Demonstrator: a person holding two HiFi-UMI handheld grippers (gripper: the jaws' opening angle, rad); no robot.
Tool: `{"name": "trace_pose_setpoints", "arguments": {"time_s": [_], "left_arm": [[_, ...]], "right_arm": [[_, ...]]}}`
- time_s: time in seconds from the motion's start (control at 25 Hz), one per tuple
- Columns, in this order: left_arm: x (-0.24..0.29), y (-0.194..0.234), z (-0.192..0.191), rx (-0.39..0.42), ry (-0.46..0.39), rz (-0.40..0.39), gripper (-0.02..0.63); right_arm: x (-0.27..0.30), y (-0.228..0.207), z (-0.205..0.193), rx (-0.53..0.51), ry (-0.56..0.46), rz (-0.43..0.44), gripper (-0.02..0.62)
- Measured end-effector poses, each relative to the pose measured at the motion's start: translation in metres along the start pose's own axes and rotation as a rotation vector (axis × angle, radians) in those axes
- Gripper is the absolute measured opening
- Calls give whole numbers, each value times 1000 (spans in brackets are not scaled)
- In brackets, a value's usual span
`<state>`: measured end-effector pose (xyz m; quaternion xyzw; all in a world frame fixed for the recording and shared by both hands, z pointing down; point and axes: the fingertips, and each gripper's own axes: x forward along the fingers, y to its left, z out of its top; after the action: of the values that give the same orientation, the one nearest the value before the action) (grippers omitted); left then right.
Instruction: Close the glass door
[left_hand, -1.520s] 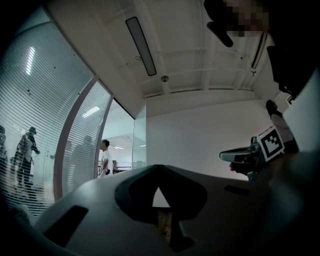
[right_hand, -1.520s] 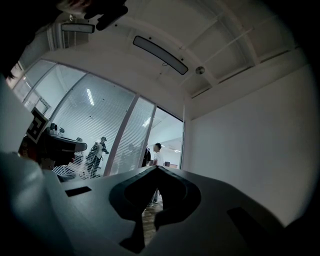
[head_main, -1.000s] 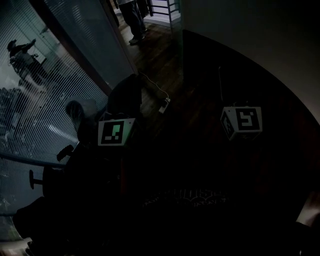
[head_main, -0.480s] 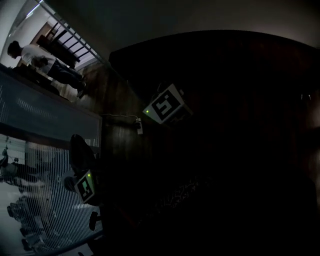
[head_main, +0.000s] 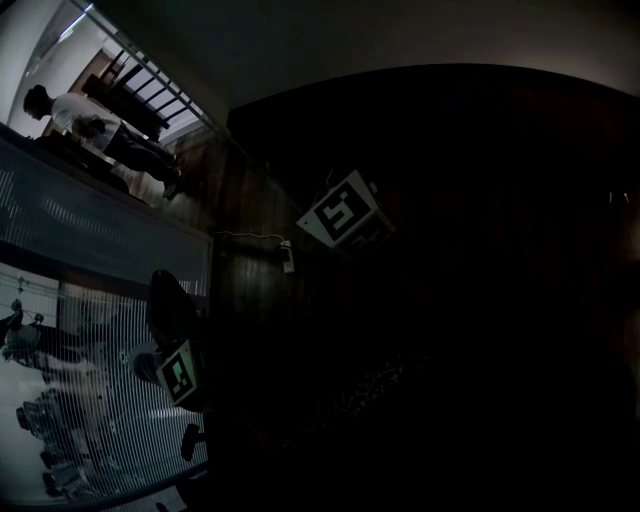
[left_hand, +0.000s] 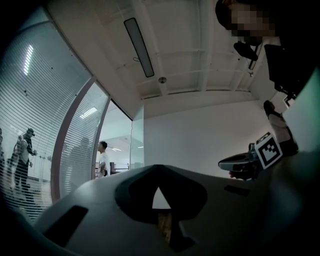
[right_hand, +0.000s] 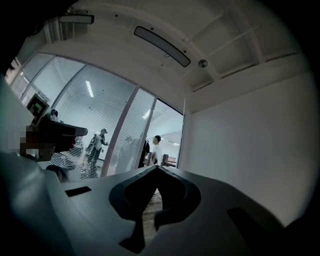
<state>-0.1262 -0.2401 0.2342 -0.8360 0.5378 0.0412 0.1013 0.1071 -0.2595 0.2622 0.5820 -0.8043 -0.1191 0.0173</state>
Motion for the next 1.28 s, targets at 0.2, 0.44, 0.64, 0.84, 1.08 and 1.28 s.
{"name": "trace_pose_setpoints", "arguments": {"time_s": [0.2, 0.44, 0.64, 0.84, 1.08, 1.28], "left_arm": [[-4, 3, 1, 1, 2, 12, -5], [-11, -34, 3, 20, -6, -6, -5], [-19, -19, 1, 14, 6, 5, -5], [-2, 2, -13, -3, 3, 19, -5], [-5, 2, -19, -14, 13, 16, -5], [-11, -7, -11, -13, 11, -4, -5]], "right_arm": [[1, 3, 4, -2, 2, 9, 2], [-36, -17, 16, 40, -62, 16, 2], [-35, -4, 33, 55, -62, 14, 2], [-8, -1, 27, 33, -69, 13, 2], [-10, 2, 26, 57, -84, 4, 2], [-19, 5, 34, 90, -108, 10, 2]]}}
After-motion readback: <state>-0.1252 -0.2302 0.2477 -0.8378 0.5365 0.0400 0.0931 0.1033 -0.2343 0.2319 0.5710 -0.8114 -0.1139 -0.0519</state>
